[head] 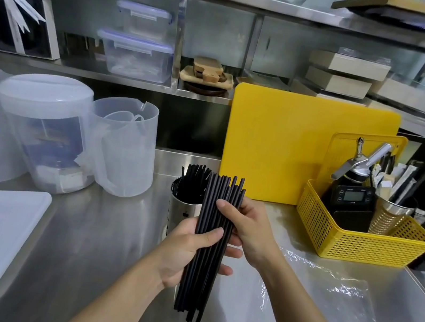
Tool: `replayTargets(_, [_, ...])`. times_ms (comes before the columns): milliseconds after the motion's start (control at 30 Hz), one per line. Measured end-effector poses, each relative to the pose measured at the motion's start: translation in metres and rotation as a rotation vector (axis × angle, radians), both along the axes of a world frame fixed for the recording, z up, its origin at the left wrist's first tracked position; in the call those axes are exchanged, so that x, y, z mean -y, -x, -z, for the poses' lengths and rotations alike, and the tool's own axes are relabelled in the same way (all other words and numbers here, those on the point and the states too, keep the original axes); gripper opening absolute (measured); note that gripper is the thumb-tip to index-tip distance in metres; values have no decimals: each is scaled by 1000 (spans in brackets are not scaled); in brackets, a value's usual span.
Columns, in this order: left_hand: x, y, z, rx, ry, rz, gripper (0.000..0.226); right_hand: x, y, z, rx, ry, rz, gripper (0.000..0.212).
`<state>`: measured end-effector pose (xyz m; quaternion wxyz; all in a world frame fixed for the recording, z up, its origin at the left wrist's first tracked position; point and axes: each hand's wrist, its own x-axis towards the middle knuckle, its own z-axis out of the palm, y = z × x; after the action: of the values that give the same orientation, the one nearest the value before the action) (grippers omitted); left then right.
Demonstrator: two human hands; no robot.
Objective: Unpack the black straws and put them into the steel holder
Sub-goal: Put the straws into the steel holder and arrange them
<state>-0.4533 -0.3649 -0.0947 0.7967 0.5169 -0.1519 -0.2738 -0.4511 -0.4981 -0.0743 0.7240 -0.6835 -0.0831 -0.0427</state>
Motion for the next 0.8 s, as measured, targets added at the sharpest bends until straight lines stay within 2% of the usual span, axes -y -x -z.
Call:
replayTargets(300, [-2, 2, 6, -3, -17, -19, 19, 0, -1, 6, 5, -47, 14, 16])
replayTargets(500, [-7, 0, 11, -4, -7, 72, 28, -1, -1, 9, -89, -4, -10, 10])
replayTargets(600, [-7, 1, 14, -10, 7, 111, 31, 0, -2, 14, -112, 9, -55, 15])
replayTargets(800, [-5, 0, 19, -23, 25, 85, 32, -3, -2, 13, -123, -86, -53, 13])
